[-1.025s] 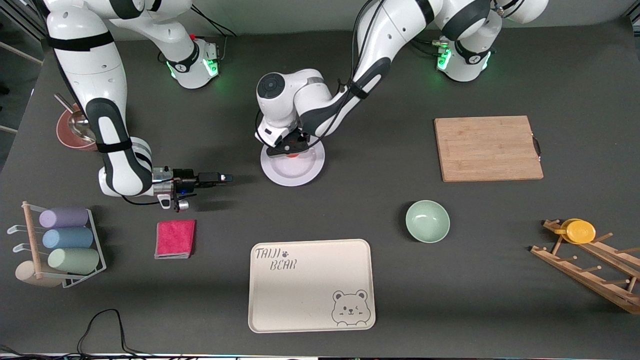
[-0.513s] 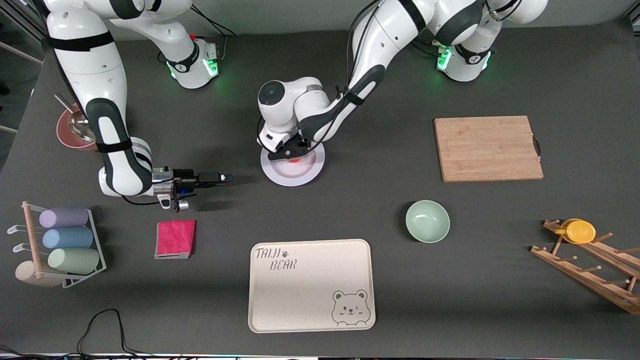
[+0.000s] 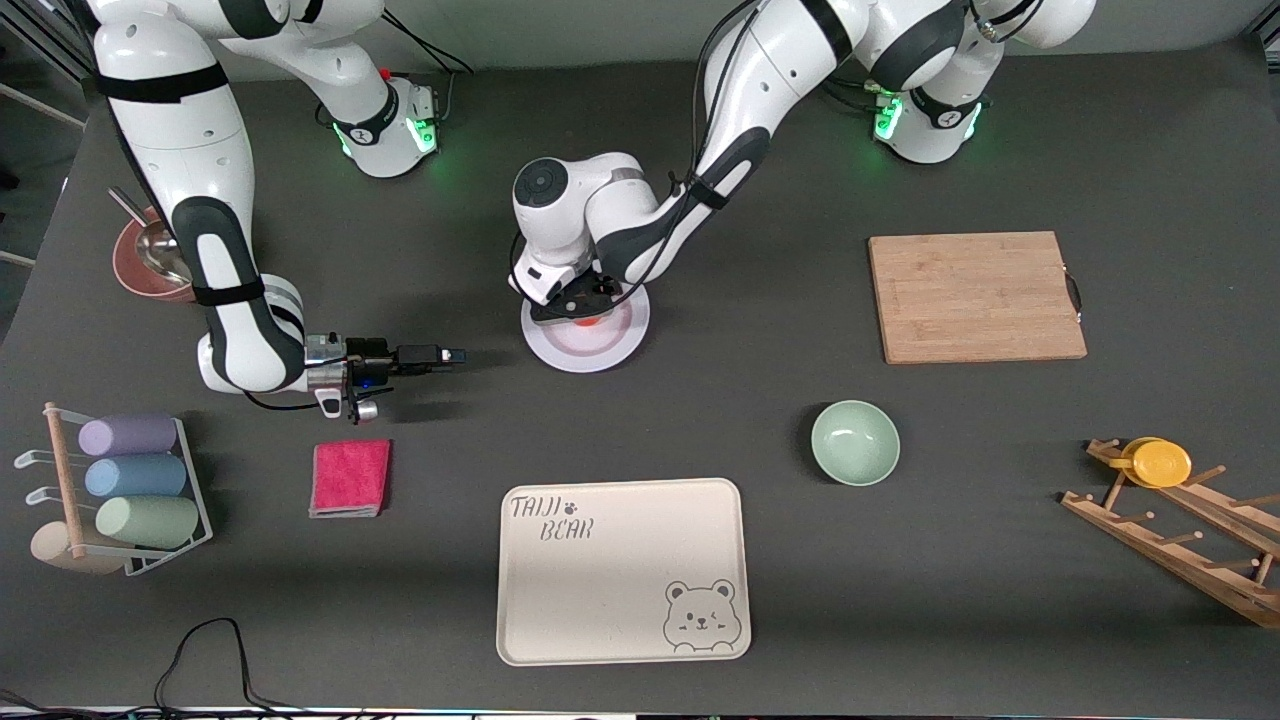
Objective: Place orange and plate with both arms
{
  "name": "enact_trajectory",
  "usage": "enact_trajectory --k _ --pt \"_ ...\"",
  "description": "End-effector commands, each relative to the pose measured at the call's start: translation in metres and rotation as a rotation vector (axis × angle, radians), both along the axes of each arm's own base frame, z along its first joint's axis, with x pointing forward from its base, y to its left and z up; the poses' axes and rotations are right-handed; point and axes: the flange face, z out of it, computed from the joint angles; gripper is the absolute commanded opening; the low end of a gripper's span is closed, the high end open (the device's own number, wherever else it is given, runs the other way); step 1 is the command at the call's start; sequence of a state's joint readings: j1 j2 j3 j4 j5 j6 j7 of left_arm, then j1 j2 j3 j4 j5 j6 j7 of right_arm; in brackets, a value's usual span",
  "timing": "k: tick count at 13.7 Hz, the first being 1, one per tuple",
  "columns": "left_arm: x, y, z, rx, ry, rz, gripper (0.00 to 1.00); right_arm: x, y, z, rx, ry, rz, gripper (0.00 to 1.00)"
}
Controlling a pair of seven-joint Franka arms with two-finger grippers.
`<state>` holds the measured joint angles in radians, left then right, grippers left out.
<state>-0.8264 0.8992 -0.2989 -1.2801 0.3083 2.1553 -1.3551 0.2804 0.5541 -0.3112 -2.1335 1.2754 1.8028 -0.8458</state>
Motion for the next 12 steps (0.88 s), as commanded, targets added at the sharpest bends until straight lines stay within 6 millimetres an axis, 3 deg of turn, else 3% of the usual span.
enact_trajectory --k 1,4,7,9,12 --pt "0.015 0.022 0.088 0.045 0.008 0.002 1.00 -0.001 0.000 -0.001 0.022 -0.020 -0.010 1.00" --pt "0.044 0.081 0.202 0.005 0.082 -0.001 1.00 -0.016 0.011 -0.001 0.058 0.000 -0.038 1.00" --pt "0.086 0.181 0.284 -0.013 0.145 -0.003 1.00 -0.033 0.023 -0.009 0.082 -0.016 -0.034 1.00" --pt "0.114 0.255 0.321 -0.043 0.155 0.010 1.00 -0.046 0.031 -0.012 0.095 -0.012 -0.034 1.00" --pt "0.144 0.356 0.347 -0.040 0.204 -0.036 1.00 -0.064 0.052 -0.020 0.130 -0.038 -0.059 1.00"
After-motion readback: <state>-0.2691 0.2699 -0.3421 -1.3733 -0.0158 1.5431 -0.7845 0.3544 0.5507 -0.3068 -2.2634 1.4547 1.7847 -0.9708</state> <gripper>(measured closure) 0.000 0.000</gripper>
